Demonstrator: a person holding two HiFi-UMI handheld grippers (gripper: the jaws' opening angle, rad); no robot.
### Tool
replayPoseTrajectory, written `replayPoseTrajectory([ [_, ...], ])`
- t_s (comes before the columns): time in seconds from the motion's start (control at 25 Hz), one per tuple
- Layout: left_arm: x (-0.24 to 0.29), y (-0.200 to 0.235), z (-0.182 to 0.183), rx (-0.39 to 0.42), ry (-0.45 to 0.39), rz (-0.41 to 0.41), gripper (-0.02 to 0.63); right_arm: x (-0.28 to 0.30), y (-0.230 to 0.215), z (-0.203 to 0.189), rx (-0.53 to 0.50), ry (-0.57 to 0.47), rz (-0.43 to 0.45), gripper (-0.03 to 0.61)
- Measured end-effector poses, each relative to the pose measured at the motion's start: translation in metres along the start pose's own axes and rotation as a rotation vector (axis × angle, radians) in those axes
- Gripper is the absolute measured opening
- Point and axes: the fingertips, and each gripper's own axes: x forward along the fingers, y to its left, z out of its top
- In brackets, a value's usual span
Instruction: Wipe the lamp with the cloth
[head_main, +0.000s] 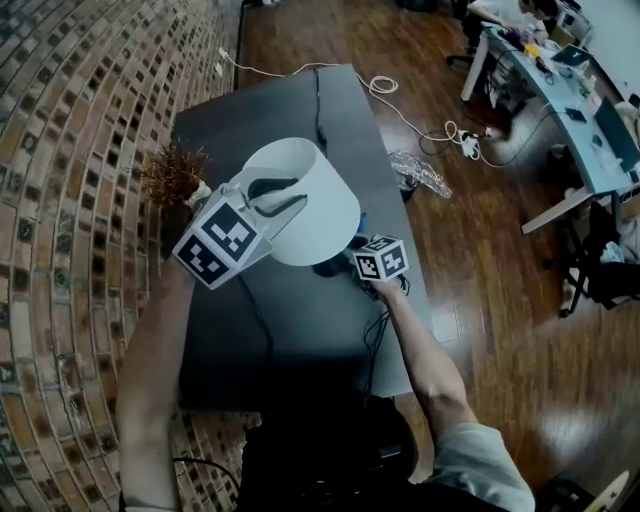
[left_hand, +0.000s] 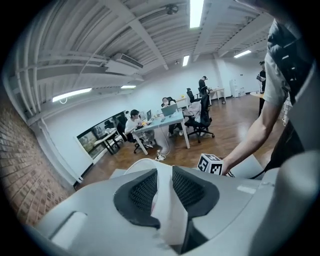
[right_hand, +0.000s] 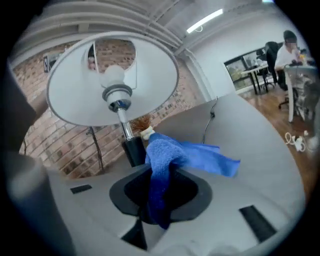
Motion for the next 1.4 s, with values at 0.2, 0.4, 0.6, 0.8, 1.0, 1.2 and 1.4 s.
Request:
replayPoseTrajectory([
  [0.2, -0.003, -0.004, -0.002, 0.028, 0.005, 0.023, 0.100, -0.013, -0.034, -0.031, -0.415, 0.296, -0.281, 0.081],
  [0.4, 0.002, 0.018, -0.008, -0.022, 0.001, 0.059, 0.100, -0.054, -0.004, 0.023, -0.669, 0.142, -0.390, 0.078],
  [0.6, 0.010, 0.029, -0.010, -0.046, 0.021, 0.081, 0.102, -0.028, 0.051, -0.016, -0.941, 0.229, -0.295, 0.078],
  [0.8, 0.016, 0.026, -0.003, -0.028, 0.029, 0.069, 0.103, -0.032, 0.023, -0.074, -0.988, 0.427, -0.369, 0.078],
  [1.0, 0.026, 0.024, 0.007, 0.021, 0.030, 0.101, 0.104, -0.062, 0.029, -0.076, -0.971, 0.479, -0.406, 0.078],
  [1.2, 0.013, -0.018, 0.021, 0.114, -0.025, 0.013, 0.104, -0.073, 0.035, -0.033, -0.473, 0.173, -0.254, 0.078],
  [1.4, -0.042, -0.090, 0.005, 0.237, -0.152, -0.096, 0.075, -0.094, 0.002, -0.009, -0.123, 0.040, -0.032, 0.078],
])
